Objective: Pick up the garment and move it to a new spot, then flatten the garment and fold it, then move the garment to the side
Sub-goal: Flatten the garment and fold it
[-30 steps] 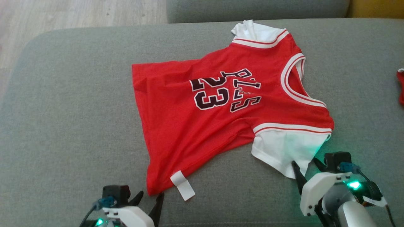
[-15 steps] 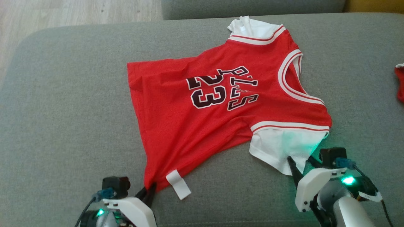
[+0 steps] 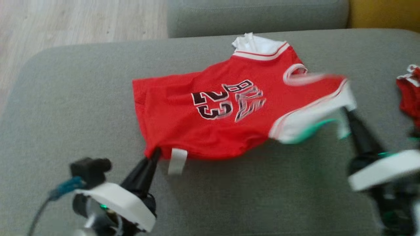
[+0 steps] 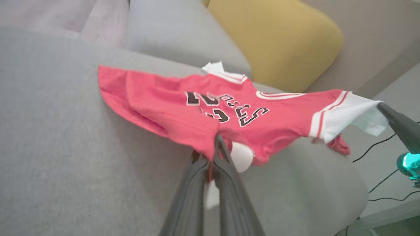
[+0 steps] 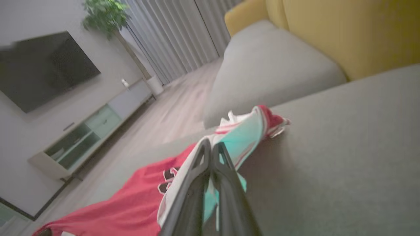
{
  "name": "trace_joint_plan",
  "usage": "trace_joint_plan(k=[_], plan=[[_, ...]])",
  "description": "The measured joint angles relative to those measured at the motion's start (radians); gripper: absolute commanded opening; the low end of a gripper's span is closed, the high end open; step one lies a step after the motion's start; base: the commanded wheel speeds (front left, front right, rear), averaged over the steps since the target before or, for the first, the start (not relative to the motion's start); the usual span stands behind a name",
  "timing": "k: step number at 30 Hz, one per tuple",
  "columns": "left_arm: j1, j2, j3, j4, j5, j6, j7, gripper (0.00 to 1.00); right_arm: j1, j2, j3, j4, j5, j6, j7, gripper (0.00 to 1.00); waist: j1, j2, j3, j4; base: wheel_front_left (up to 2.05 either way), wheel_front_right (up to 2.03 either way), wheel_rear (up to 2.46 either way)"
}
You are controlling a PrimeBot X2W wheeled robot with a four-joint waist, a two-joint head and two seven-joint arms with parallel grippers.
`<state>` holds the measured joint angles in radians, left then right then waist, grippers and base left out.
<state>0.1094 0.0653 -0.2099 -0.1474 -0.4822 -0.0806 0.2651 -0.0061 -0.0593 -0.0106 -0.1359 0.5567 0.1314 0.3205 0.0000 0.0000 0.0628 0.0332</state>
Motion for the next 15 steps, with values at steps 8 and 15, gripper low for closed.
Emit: trace_joint_plan(k=[8, 15], plan=[[-0.01, 0.055, 0.084, -0.37, -0.144, 0.002, 0.136, 0.0, 0.008, -0.026, -0.256, -0.458, 0.178, 0.0, 0.193, 0.0, 0.0, 0.0, -0.041, -0.043, 0.0, 0.0, 0.0], [-0.214, 0.103, 0.164, -0.564, -0.274, 0.054, 0.296, 0.0, -0.243, -0.05, -0.453, -0.569, 0.29, 0.0, 0.404, 0.0, 0.0, 0.0, -0.026, -0.067, 0.0, 0.0, 0.0]])
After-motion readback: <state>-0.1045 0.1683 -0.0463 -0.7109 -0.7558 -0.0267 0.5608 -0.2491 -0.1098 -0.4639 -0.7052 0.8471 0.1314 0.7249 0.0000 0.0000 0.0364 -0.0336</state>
